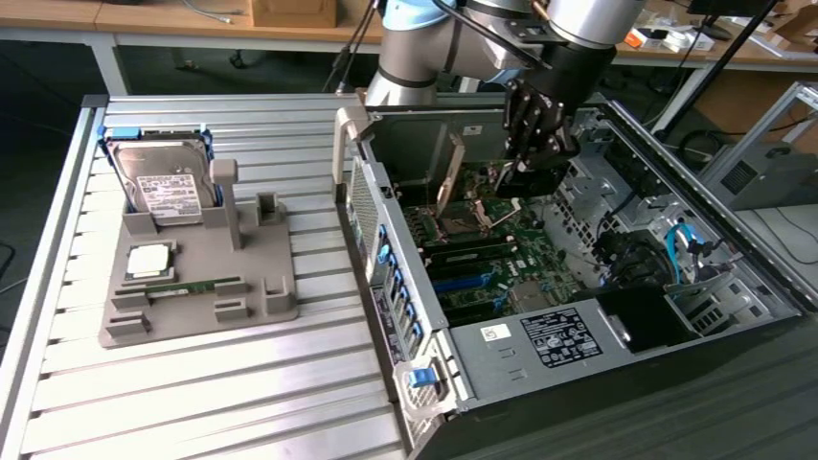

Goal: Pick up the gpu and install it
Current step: 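Insert the gpu into the slot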

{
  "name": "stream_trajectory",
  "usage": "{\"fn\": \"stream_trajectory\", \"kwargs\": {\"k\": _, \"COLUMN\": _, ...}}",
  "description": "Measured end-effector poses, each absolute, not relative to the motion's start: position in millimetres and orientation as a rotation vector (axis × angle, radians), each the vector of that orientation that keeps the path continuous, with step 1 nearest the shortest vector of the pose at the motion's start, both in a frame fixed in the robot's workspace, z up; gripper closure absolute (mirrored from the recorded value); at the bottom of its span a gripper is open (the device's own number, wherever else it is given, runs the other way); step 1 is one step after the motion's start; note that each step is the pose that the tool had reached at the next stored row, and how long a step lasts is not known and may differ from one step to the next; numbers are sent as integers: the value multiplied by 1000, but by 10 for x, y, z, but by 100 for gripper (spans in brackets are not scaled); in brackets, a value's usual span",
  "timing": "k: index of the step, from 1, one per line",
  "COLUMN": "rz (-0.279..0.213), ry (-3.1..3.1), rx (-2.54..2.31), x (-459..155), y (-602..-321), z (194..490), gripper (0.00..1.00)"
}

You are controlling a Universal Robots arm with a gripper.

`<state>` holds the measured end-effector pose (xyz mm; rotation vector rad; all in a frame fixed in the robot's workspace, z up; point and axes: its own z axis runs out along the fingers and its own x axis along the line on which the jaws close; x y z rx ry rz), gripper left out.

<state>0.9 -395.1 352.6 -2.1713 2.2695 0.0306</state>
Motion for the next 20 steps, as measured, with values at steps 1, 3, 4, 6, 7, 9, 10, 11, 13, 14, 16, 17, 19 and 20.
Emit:
{"fn": "stream_trajectory", "kwargs": {"k": 1, "rz": 31, "ry": 2269, "rx": -2172, "x": 8, "y": -3951, "z": 3526, "gripper": 73}}
{"fn": "stream_trajectory", "kwargs": {"k": 3, "rz": 31, "ry": 2269, "rx": -2172, "x": 8, "y": -3951, "z": 3526, "gripper": 73}}
{"fn": "stream_trajectory", "kwargs": {"k": 4, "rz": 31, "ry": 2269, "rx": -2172, "x": 8, "y": -3951, "z": 3526, "gripper": 73}}
{"fn": "stream_trajectory", "kwargs": {"k": 6, "rz": 31, "ry": 2269, "rx": -2172, "x": 9, "y": -3951, "z": 3526, "gripper": 73}}
{"fn": "stream_trajectory", "kwargs": {"k": 7, "rz": 31, "ry": 2269, "rx": -2172, "x": 8, "y": -3951, "z": 3526, "gripper": 73}}
{"fn": "stream_trajectory", "kwargs": {"k": 9, "rz": 31, "ry": 2269, "rx": -2172, "x": 8, "y": -3951, "z": 3526, "gripper": 73}}
{"fn": "stream_trajectory", "kwargs": {"k": 10, "rz": 30, "ry": 2269, "rx": -2172, "x": 8, "y": -3955, "z": 3526, "gripper": 73}}
{"fn": "stream_trajectory", "kwargs": {"k": 11, "rz": 31, "ry": 2269, "rx": -2172, "x": 9, "y": -3963, "z": 3526, "gripper": 73}}
{"fn": "stream_trajectory", "kwargs": {"k": 13, "rz": 31, "ry": 2269, "rx": -2172, "x": 9, "y": -3983, "z": 3525, "gripper": 73}}
{"fn": "stream_trajectory", "kwargs": {"k": 14, "rz": 31, "ry": 2269, "rx": -2172, "x": 8, "y": -3991, "z": 3525, "gripper": 73}}
{"fn": "stream_trajectory", "kwargs": {"k": 16, "rz": 31, "ry": 2269, "rx": -2172, "x": 8, "y": -4000, "z": 3526, "gripper": 73}}
{"fn": "stream_trajectory", "kwargs": {"k": 17, "rz": 31, "ry": 2269, "rx": -2172, "x": 8, "y": -4004, "z": 3525, "gripper": 73}}
{"fn": "stream_trajectory", "kwargs": {"k": 19, "rz": 31, "ry": 2269, "rx": -2172, "x": 8, "y": -4014, "z": 3525, "gripper": 73}}
{"fn": "stream_trajectory", "kwargs": {"k": 20, "rz": 31, "ry": 2269, "rx": -2172, "x": 8, "y": -4018, "z": 3525, "gripper": 73}}
